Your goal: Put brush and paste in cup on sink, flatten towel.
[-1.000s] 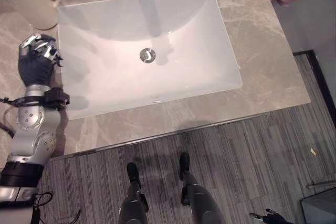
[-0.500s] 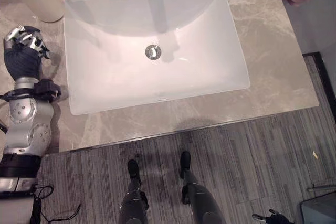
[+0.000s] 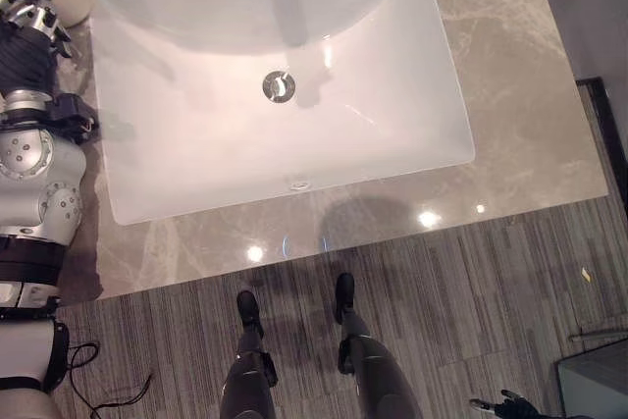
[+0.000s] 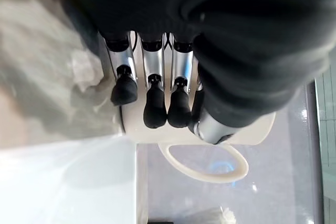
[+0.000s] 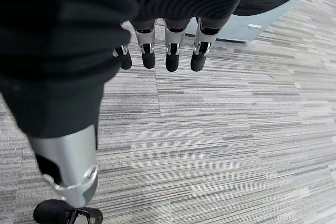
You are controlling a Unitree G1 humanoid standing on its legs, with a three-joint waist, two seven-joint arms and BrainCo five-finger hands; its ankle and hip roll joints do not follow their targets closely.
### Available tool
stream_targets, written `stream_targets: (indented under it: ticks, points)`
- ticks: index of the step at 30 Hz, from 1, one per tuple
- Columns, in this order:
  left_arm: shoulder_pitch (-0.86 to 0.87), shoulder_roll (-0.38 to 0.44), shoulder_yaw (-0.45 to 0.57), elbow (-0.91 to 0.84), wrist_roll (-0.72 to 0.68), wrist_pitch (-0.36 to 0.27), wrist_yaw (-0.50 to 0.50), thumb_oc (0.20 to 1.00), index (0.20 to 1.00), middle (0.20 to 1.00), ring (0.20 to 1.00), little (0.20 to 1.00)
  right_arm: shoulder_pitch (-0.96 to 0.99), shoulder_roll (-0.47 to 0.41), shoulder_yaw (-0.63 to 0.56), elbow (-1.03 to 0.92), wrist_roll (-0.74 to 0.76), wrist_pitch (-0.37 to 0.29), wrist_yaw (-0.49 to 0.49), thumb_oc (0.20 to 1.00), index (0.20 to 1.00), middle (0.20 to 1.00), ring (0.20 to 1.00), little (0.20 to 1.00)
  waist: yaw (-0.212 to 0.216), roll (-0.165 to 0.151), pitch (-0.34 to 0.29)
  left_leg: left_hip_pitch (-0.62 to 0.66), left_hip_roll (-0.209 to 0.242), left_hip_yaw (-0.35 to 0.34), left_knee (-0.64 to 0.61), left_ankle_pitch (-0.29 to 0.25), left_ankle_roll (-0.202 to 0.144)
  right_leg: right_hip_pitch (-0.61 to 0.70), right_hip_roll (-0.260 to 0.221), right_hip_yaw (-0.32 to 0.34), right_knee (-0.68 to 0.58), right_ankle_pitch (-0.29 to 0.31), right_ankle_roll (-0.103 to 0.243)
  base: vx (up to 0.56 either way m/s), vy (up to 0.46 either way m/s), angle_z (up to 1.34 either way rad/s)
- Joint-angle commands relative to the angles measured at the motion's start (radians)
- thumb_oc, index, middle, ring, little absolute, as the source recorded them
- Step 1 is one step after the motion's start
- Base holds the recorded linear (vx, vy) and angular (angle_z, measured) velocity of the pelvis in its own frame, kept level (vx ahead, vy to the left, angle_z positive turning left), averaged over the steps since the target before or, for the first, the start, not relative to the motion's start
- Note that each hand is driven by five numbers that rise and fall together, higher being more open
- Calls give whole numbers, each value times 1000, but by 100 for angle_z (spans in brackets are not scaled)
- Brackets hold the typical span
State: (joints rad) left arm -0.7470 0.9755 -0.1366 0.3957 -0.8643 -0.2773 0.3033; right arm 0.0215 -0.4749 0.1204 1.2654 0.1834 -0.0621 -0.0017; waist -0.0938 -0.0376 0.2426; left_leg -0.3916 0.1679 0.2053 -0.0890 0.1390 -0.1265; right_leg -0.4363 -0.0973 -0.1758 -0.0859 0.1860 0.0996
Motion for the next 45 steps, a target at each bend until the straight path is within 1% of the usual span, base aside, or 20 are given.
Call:
stream_targets:
  ticks: [1, 6, 12, 15, 18, 21, 24, 27, 33, 37, 40, 42, 44, 45]
  points:
    - [-86, 58, -27, 104, -10, -13, 17, 200, 200, 200, 200, 200, 0, -16, 10, 4, 33, 34, -32, 1000, 1000, 1000, 1000, 1000, -25, -24, 12, -22, 12, -49, 2, 26, -16, 46, -123, 18, -1, 5, 124, 0, 0, 0]
    - [-133, 69, -53, 149, -18, -11, 16, 200, 200, 200, 200, 200, 1, -22, 11, 9, 32, 36, -33, 1000, 1000, 1000, 1000, 1000, -29, -24, 13, -34, 11, -49, 2, 26, -16, 33, -122, 21, -1, 7, 125, 0, 0, 0]
    - [-220, 87, -93, 272, -45, 6, 8, 200, 200, 200, 200, 200, -8, -28, 13, 9, 47, 36, -32, 1000, 1000, 1000, 1000, 1000, -38, -24, 15, -54, 9, -45, 2, 27, -16, 8, -121, 27, -1, 12, 128, -3, 7, -3]
    - [-287, 92, -130, 343, -51, 19, 2, 200, 200, 200, 200, 200, -14, -30, 15, 11, 61, 36, -31, 1000, 1000, 1000, 1000, 1000, -45, -23, 20, -71, 9, -46, 2, 28, -16, -9, -121, 31, -1, 19, 130, -1, 16, -5]
    - [-325, 81, -160, 380, -51, 27, -5, 200, 200, 200, 200, 200, -16, -22, 24, 13, 67, 35, -29, 1000, 1000, 1000, 1000, 1000, -50, -25, 22, -83, 8, -49, 2, 31, -15, -19, -120, 33, -1, 23, 132, -3, 11, -3]
    - [-308, 73, -161, 364, -43, 29, -12, 200, 200, 200, 200, 200, -15, -20, 30, 16, 65, 35, -28, 1000, 1000, 1000, 1000, 1000, -47, -26, 19, -79, 8, -50, 2, 31, -14, -16, -119, 34, -1, 21, 130, 0, 0, 0]
    - [-255, 70, -142, 316, -25, 28, -21, 200, 200, 200, 200, 200, -14, -23, 28, 16, 64, 33, -25, 1000, 1000, 1000, 1000, 1000, -41, -24, 10, -66, 8, -49, 2, 27, -13, -4, -119, 32, -1, 16, 125, 0, 0, 0]
    - [-216, 80, -112, 290, -14, 24, -17, 200, 200, 200, 200, 200, -15, -26, 22, 18, 63, 34, -23, 1000, 1000, 1000, 1000, 1000, -37, -24, 2, -58, 8, -50, 2, 24, -13, 5, -120, 27, -1, 12, 124, 0, 0, 0]
    - [-166, 112, -53, 309, -17, 24, -6, 200, 200, 200, 200, 200, -17, -26, 5, 30, 67, 34, -21, 1000, 1000, 1000, 1000, 1000, -32, -27, -4, -44, 10, -49, 2, 20, -15, 23, -118, 15, -1, 8, 123, 0, 0, 0]
    - [-177, 124, -47, 328, -6, 27, 1, 200, 200, 200, 200, 200, -17, -25, 1, 35, 69, 35, -20, 1000, 1000, 1000, 1000, 1000, -33, -29, -2, -44, 11, -53, 2, 21, -15, 28, -117, 11, -1, 8, 123, 0, 0, 0]
    - [-209, 138, -57, 373, -5, 27, 6, 200, 200, 200, 200, 200, -17, -26, 0, 37, 77, 35, -19, 1000, 1000, 1000, 1000, 1000, -35, -32, 2, -45, 11, -55, 2, 21, -15, 29, -116, 9, -1, 9, 125, 0, 0, 0]
    - [-255, 143, -74, 436, -10, 35, 10, 200, 200, 200, 200, 200, -17, -25, 1, 36, 88, 34, -18, 1000, 1000, 1000, 1000, 1000, -41, -35, 6, -50, 13, -53, 2, 21, -15, 25, -115, 8, -1, 8, 127, 15, 8, 2]
    - [-273, 144, -86, 459, -12, 38, 6, 200, 200, 200, 200, 200, -17, -23, -1, 37, 93, 34, -18, 1000, 1000, 1000, 1000, 1000, -42, -37, 7, -51, 14, -52, 2, 21, -15, 24, -115, 9, -1, 8, 127, 20, 11, 5]
    - [-323, 144, -119, 504, -15, 44, 4, 200, 200, 200, 200, 200, -16, -23, -10, 44, 111, 35, -17, 1000, 1000, 1000, 1000, 1000, -50, -39, 9, -56, 16, -50, 2, 23, -16, 19, -113, 12, -1, 8, 127, 23, 14, 6]
